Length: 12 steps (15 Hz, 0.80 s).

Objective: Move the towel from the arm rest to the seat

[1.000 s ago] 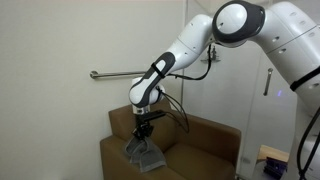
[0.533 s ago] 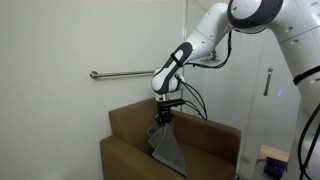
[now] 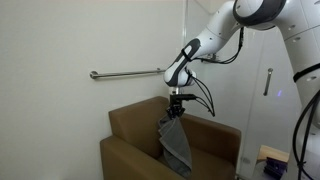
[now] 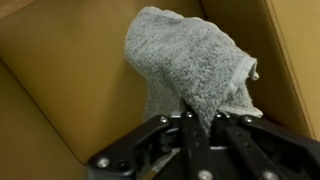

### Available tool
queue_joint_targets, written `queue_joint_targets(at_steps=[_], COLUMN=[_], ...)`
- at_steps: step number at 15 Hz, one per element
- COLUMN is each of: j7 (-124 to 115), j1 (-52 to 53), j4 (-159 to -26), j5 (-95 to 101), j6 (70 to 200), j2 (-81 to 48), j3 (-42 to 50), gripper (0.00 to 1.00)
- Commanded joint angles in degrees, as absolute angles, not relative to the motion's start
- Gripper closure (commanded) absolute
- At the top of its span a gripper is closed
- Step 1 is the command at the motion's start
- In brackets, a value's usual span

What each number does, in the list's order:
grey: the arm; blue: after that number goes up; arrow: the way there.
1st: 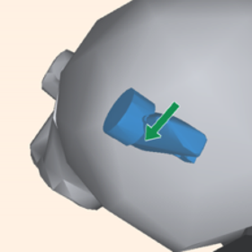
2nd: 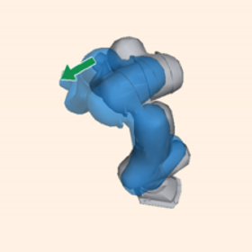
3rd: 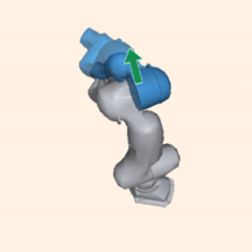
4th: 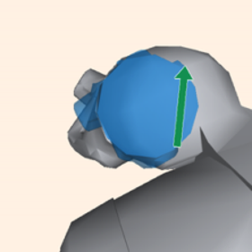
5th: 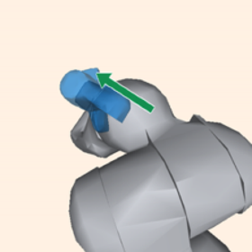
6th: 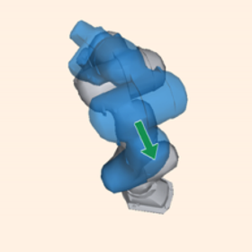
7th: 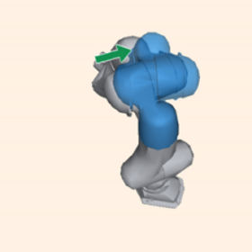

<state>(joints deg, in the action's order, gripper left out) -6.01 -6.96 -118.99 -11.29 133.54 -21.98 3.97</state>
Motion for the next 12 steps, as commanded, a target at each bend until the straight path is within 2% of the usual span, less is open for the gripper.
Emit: queue_joint_targets(at_steps=[1, 5, 7, 12], j7=[1.8, 11.5, 6.6, 6.5], j1=[-10.3, -12.0, -10.0, -10.0], j4=[-122.7, -122.5, -120.1, -120.1], j5=[-18.0, -26.5, -23.2, -23.2], j6=[133.2, 131.5, 132.5, 132.6], j2=[-17.9, -16.7, -19.6, -20.1], j3=[2.1, -0.6, 1.4, 1.5], gripper=[0.96, 0.96, 0.92, 0.92])
